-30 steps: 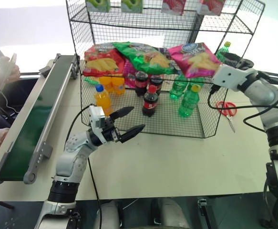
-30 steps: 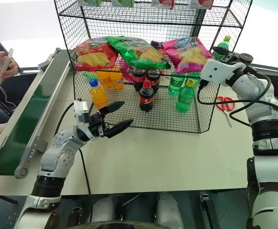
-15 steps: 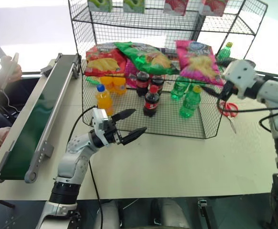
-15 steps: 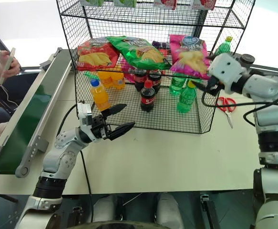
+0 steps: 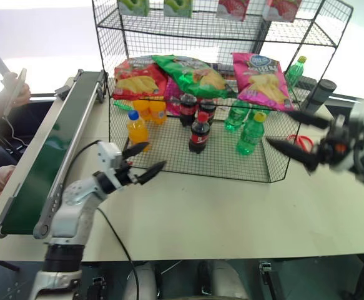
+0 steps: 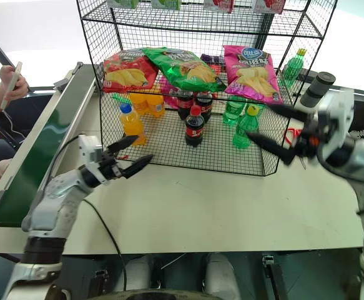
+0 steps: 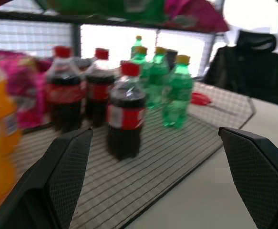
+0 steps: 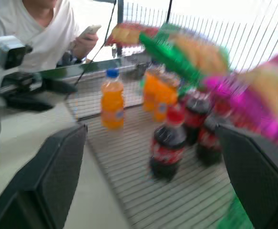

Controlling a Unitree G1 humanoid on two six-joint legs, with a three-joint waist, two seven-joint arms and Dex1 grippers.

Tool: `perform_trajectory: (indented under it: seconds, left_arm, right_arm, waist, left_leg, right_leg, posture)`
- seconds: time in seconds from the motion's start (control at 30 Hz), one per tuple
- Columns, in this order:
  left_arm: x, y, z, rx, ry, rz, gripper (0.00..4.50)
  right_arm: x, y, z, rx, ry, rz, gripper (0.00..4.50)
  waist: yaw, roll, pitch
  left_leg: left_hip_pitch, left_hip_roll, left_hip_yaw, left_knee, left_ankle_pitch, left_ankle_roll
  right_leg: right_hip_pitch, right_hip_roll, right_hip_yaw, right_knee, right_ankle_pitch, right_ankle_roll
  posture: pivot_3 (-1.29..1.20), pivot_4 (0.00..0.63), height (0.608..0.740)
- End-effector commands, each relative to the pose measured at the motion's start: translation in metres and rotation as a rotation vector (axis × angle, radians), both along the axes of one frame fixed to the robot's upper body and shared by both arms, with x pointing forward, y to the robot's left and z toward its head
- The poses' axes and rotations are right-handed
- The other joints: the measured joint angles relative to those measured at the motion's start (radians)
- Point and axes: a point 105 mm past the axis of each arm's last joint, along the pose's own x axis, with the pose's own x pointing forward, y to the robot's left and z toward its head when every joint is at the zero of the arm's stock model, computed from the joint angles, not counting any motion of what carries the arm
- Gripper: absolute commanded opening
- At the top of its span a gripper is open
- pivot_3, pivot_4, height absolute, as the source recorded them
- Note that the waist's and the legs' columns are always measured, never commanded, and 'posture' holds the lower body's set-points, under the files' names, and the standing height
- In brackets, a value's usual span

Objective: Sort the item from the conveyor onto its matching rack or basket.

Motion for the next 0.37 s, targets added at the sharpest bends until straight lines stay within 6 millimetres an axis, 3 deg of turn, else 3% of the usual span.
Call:
perform_trajectory:
  seconds: [0.03, 0.17, 0.37]
  left_arm:
    - [-0.007, 0.018, 0.017, 0.003, 0.010, 0.015, 4.50]
    - [-0.011, 0.042, 0.028, 0.146, -0.074, 0.096, 4.50]
    - [-0.018, 0.077, 0.027, 0.223, -0.020, 0.148, 4.50]
  right_arm:
    - [-0.019, 0.004, -0.001, -0.018, -0.012, 0.029, 4.45]
    - [-0.027, 0.002, -0.016, -0.018, 0.010, 0.011, 4.45]
    - [-0.031, -0.005, -0.031, -0.058, 0.036, 0.001, 4.45]
  waist:
    - [-0.002, 0.000, 0.000]
    - [-0.005, 0.000, 0.000]
    - [-0.004, 0.000, 0.000]
  left_leg:
    - [0.000, 0.000, 0.000, 0.000, 0.000, 0.000]
    - [0.001, 0.000, 0.000, 0.000, 0.000, 0.000]
    - [0.000, 0.000, 0.000, 0.000, 0.000, 0.000]
  right_leg:
    - [0.000, 0.000, 0.000, 0.000, 0.000, 0.000]
    - [-0.001, 0.000, 0.001, 0.001, 0.000, -0.001]
    - [-0.002, 0.001, 0.001, 0.001, 0.000, -0.001]
  posture:
    - [0.00, 0.150, 0.726]
    - [0.00, 0.150, 0.726]
    - [0.00, 0.150, 0.726]
